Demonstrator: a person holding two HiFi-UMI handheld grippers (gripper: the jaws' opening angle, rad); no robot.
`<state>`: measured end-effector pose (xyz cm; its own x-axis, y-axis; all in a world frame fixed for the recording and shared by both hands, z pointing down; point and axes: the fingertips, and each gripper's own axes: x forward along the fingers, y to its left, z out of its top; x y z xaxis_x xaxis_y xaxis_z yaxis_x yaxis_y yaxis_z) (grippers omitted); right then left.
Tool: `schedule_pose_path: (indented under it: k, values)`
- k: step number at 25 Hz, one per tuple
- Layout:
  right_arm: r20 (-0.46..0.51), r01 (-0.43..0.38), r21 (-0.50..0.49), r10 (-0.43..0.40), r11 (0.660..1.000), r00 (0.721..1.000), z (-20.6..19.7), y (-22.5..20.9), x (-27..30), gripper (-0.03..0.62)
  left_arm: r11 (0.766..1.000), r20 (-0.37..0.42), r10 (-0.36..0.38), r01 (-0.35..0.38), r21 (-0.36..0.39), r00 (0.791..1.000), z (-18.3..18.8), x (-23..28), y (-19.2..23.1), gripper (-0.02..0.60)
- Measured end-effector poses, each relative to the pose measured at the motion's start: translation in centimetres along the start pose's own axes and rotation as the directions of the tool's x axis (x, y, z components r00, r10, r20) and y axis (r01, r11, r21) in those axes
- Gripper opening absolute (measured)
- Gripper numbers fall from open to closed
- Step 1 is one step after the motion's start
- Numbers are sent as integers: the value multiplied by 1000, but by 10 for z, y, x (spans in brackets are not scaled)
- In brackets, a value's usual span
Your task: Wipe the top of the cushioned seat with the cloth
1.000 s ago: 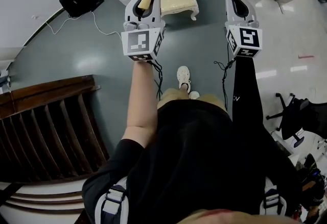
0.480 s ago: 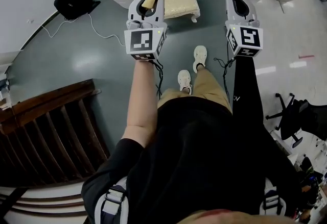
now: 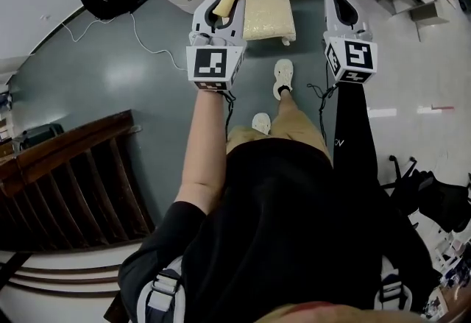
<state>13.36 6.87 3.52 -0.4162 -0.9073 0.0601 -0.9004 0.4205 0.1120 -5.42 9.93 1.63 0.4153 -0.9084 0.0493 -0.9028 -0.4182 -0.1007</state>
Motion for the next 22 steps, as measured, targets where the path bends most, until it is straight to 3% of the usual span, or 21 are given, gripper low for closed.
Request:
schedule_pose_path:
  k: [11, 16, 22]
  values:
    - [-68, -90, 55, 93, 994, 993, -61, -45, 110, 2, 999, -156, -36, 29, -46, 987, -68, 117, 0, 61]
    - [-129, -121, 92, 132, 988, 983, -105, -55, 145, 2, 995, -253, -39, 16, -94, 967, -110, 149, 9, 60]
    - [-193, -165, 137, 190, 977, 963, -155, -59, 167, 2, 986, -360, -131, 84, -145, 923, -159, 181, -6, 58]
